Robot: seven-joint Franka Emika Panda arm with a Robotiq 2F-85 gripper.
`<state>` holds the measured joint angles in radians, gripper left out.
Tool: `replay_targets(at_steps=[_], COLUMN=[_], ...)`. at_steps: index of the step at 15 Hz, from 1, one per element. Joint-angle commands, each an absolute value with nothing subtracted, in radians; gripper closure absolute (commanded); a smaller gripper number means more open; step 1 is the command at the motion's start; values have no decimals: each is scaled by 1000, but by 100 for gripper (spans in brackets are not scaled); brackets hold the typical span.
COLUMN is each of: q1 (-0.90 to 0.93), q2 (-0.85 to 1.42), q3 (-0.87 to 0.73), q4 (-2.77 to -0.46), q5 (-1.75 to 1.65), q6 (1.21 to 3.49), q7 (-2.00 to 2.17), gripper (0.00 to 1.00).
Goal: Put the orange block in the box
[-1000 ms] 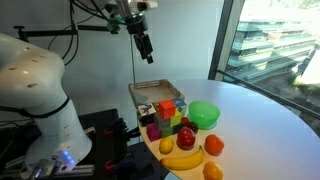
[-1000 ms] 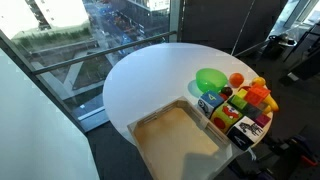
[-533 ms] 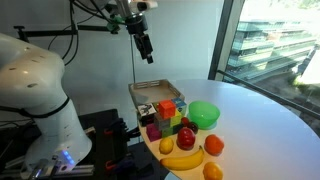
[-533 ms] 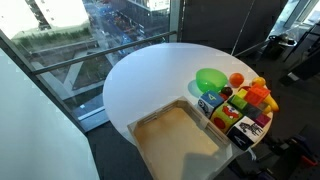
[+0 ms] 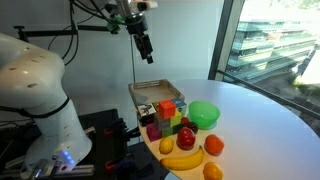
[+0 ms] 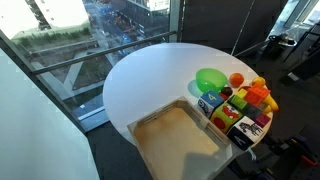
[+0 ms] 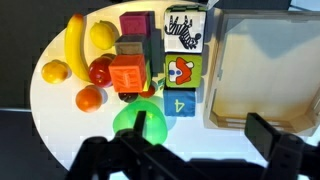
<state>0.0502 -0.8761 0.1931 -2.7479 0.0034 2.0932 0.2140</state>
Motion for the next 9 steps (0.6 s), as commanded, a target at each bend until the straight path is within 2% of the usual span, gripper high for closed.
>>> replay_targets(at_steps=[1,9], q1=[53,49], q2=[-899,-955], q3=[152,22], q4=[-2744,-2798], q5=[13,43], q6=[2049,1943], q7=[202,117], gripper=[0,0])
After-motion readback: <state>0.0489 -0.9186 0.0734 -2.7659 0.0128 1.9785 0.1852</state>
